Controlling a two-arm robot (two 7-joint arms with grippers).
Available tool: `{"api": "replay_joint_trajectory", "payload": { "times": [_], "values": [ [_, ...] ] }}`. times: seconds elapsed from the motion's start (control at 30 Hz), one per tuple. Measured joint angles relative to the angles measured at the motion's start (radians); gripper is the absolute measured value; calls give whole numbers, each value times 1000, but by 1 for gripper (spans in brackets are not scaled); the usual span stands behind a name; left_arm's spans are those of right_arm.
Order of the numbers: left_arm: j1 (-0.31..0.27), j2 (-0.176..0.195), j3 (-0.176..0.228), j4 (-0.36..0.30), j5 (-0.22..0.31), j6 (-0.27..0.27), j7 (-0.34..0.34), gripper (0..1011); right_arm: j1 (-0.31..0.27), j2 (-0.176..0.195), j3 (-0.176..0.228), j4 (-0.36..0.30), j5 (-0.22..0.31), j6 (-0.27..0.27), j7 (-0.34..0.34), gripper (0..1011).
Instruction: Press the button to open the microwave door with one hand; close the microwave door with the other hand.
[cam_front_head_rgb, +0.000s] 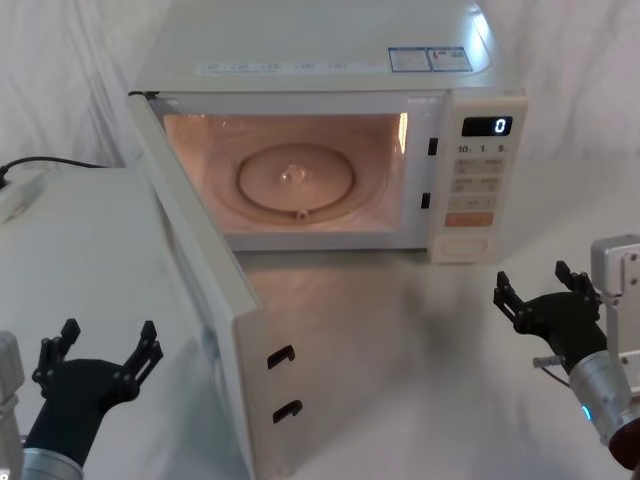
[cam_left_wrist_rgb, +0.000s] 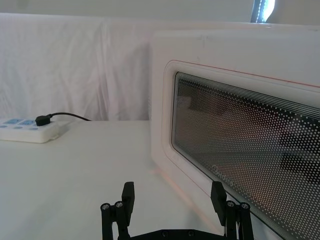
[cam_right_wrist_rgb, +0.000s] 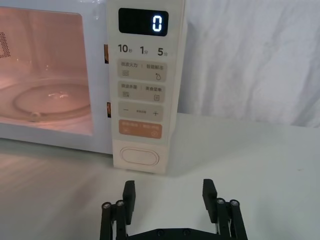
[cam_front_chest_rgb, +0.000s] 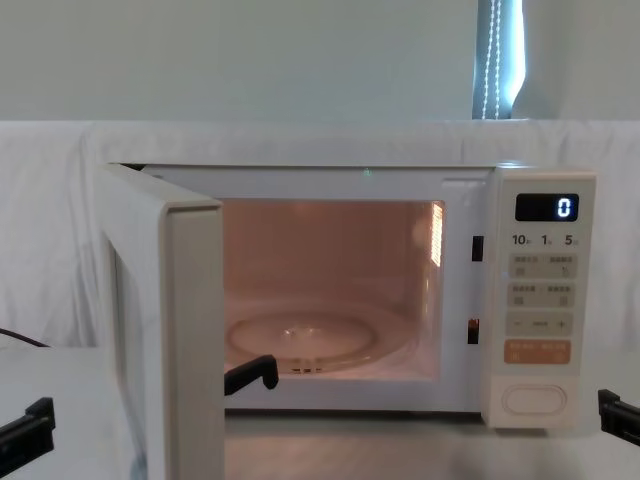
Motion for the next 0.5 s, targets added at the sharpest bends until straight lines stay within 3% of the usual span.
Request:
{"api": "replay_joint_trajectory", "payload": {
  "times": [0.2,0.5],
  "values": [
    [0,0,0,0,0,0,0,1001,1,0,-1,0,0,1,1,992],
    [0,0,0,0,0,0,0,1001,3,0,-2,0,0,3,3,1002]
  ]
}}
